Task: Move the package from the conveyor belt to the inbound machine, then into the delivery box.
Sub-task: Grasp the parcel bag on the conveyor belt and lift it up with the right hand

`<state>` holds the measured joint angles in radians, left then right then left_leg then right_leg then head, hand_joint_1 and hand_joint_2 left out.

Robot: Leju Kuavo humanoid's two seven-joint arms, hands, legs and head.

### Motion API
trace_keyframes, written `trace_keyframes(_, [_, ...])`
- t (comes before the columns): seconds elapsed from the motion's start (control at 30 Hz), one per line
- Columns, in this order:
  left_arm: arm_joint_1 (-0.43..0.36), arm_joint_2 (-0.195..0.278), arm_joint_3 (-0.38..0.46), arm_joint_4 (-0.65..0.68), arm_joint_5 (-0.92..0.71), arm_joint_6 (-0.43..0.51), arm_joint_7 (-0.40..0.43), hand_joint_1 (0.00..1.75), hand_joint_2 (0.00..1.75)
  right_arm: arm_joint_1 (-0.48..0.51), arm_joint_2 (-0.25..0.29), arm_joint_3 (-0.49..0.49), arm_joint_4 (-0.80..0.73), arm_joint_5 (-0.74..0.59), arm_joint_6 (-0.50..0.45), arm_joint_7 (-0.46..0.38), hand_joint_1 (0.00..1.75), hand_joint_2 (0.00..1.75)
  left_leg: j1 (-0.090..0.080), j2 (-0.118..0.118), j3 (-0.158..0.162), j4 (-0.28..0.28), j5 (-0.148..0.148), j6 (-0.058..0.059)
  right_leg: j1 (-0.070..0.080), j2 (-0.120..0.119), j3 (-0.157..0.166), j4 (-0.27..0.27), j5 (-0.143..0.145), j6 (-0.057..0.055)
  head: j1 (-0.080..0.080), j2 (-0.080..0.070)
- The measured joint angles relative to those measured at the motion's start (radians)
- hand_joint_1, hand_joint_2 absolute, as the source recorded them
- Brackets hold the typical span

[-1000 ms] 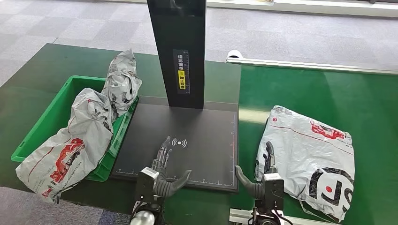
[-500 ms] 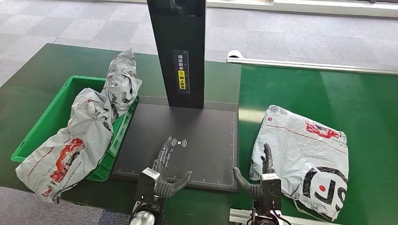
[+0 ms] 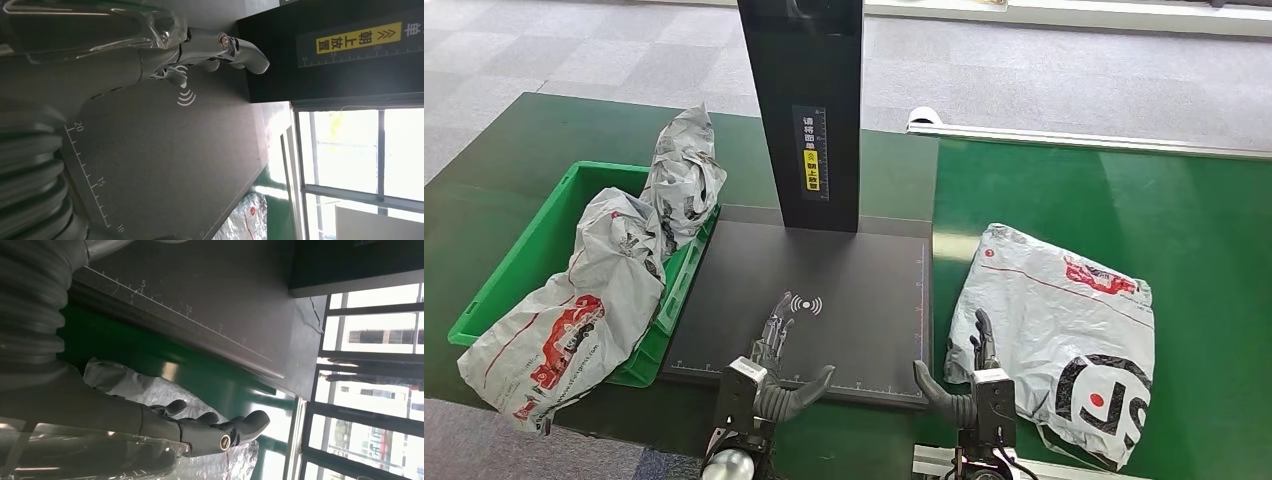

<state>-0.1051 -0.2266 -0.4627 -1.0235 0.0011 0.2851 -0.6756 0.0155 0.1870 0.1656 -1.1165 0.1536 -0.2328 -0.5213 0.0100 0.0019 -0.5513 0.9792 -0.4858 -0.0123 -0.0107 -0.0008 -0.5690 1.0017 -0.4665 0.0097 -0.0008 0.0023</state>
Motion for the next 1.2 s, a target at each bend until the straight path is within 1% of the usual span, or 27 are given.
trace_keyframes(0.37, [0.002,0.001,0.007,-0.001,0.016,0.027,-0.02,0.0,1.75,-0.006,0.001,-0.006,0.001,0.035,-0.001,0.0,0.0,1.75,0.0,0.0,0.0,0.0,0.0,0.0,0.0,0.0,0.0,0.0,0.0,0.0,0.0,0.0])
trace_keyframes(0.43, [0.004,0.001,0.01,-0.003,0.025,0.04,-0.022,0.0,1.75,-0.005,-0.001,-0.007,0.001,0.06,-0.023,-0.002,0.0,1.75,0.0,0.0,0.0,0.0,0.0,0.0,0.0,0.0,0.0,0.0,0.0,0.0,0.0,0.0])
trace_keyframes(0.57, [0.009,0.004,0.03,-0.02,0.033,0.069,-0.024,0.0,1.75,0.003,-0.016,-0.026,-0.031,0.161,-0.105,-0.001,0.0,1.75,0.0,0.0,0.0,0.0,0.0,0.0,0.0,0.0,0.0,0.0,0.0,0.0,0.0,0.0])
trace_keyframes(0.67, [0.016,0.009,0.048,-0.041,0.026,0.079,-0.025,0.0,1.75,0.011,-0.035,-0.065,-0.097,0.233,-0.135,0.028,0.0,1.75,0.0,0.0,0.0,0.0,0.0,0.0,0.0,0.0,0.0,0.0,0.0,0.0,0.0,0.0])
trace_keyframes(0.8, [0.034,0.013,0.076,-0.076,0.011,0.078,-0.025,0.0,1.75,0.012,-0.067,-0.143,-0.159,0.31,-0.143,0.116,0.0,1.75,0.0,0.0,0.0,0.0,0.0,0.0,0.0,0.0,0.0,0.0,0.0,0.0,0.0,0.0])
trace_keyframes(0.9, [0.052,0.014,0.09,-0.096,0.003,0.071,-0.024,0.0,1.75,0.011,-0.091,-0.202,-0.165,0.38,-0.132,0.247,0.0,1.75,0.0,0.0,0.0,0.0,0.0,0.0,0.0,0.0,0.0,0.0,0.0,0.0,0.0,0.0])
trace_keyframes(0.97, [0.063,0.014,0.096,-0.109,-0.005,0.065,-0.02,0.0,1.75,0.011,-0.107,-0.235,-0.159,0.449,-0.111,0.353,0.0,1.75,0.0,0.0,0.0,0.0,0.0,0.0,0.0,0.0,0.0,0.0,0.0,0.0,0.0,0.0])
trace_keyframes(1.03, [0.071,0.014,0.099,-0.119,-0.013,0.059,-0.013,0.0,1.75,0.012,-0.122,-0.258,-0.148,0.508,-0.089,0.435,0.0,1.75,0.0,0.0,0.0,0.0,0.0,0.0,0.0,0.0,0.0,0.0,0.0,0.0,0.0,0.0])
trace_keyframes(1.2, [0.077,0.014,0.105,-0.131,-0.026,0.047,-0.002,0.0,1.75,0.018,-0.143,-0.296,-0.117,0.582,0.009,0.572,0.0,1.75,0.0,0.0,0.0,0.0,0.0,0.0,0.0,0.0,0.0,0.0,0.0,0.0,0.0,0.0])
